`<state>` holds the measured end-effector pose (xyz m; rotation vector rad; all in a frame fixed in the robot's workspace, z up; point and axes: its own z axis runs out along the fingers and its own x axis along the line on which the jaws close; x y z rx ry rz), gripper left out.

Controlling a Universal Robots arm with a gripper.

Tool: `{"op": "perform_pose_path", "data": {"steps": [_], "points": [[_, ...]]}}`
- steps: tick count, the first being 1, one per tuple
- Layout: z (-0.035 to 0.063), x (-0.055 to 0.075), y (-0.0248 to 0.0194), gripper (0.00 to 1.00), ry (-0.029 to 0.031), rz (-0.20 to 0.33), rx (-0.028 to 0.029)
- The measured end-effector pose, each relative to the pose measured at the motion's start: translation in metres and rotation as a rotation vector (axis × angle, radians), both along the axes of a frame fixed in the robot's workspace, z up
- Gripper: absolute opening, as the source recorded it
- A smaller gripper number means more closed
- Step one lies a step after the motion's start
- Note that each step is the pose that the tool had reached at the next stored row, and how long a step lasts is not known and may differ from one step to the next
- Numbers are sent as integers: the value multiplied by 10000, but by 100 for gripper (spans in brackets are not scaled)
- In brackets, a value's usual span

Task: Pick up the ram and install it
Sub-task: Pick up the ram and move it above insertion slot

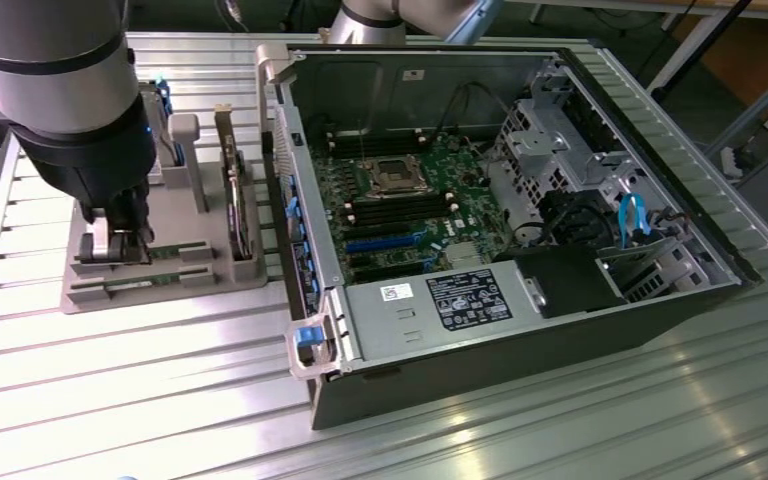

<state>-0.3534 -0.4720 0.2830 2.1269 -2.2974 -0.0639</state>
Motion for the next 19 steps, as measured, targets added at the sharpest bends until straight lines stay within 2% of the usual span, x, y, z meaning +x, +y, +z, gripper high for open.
{"op": "perform_pose_path", "data": {"steps": [4, 13, 14, 19], "points": [[-36, -45, 0, 29, 0, 0, -13], [-44, -49, 4, 29, 0, 0, -13], [-53, -48, 69, 29, 1, -1, -14], [-192, -48, 86, 29, 1, 0, -14]]}}
